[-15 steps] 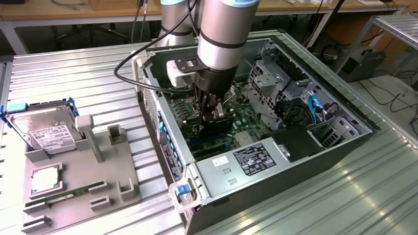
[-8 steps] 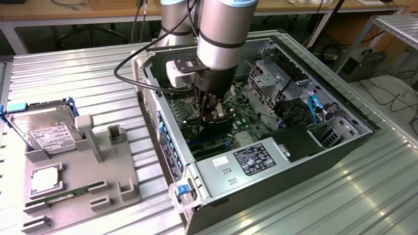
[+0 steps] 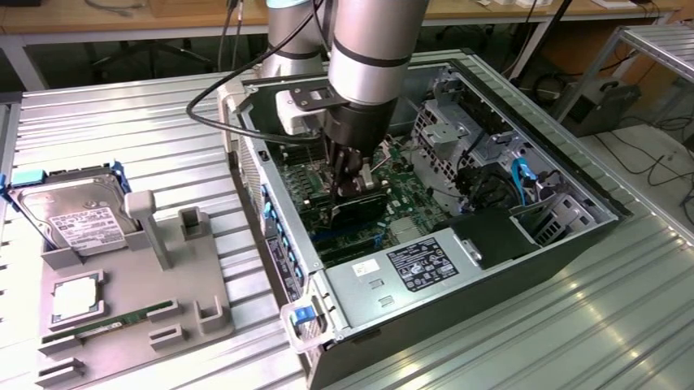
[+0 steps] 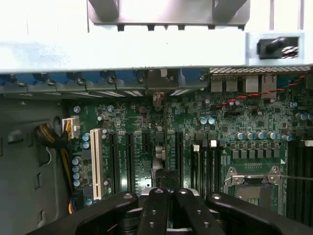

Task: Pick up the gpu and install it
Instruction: 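Insert the gpu into the slot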

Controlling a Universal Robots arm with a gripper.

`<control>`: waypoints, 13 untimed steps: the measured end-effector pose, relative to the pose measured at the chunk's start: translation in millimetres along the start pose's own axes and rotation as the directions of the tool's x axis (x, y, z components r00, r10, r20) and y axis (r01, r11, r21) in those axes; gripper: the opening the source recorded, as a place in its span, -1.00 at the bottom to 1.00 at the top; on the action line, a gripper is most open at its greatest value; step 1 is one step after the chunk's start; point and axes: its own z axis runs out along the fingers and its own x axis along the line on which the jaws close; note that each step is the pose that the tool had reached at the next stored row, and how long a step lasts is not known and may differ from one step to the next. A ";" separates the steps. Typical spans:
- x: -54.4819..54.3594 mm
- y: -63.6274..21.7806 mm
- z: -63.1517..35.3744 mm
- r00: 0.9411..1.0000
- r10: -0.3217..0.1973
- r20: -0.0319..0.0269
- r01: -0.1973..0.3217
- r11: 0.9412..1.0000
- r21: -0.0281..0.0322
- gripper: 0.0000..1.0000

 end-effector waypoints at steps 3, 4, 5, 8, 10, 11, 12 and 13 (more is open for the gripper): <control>0.0 0.1 -1.6 1.000 0.000 0.000 0.000 1.000 0.000 -0.79; 0.0 0.2 -1.6 1.000 0.000 0.000 0.000 1.000 0.000 -0.77; 0.0 0.3 -1.3 1.000 0.000 0.000 0.000 1.000 0.001 -0.65; 0.0 0.5 2.4 1.000 0.000 0.000 0.000 1.000 0.003 -0.53; 0.0 0.5 5.8 1.000 0.000 0.000 0.000 1.000 0.004 -0.29; -0.1 0.4 7.9 1.000 0.000 0.000 0.000 1.000 0.004 -0.17; -0.2 0.4 9.5 1.000 0.000 0.000 0.000 1.000 0.004 -0.17; -0.3 0.4 11.7 1.000 0.000 0.000 0.000 1.000 0.004 -0.04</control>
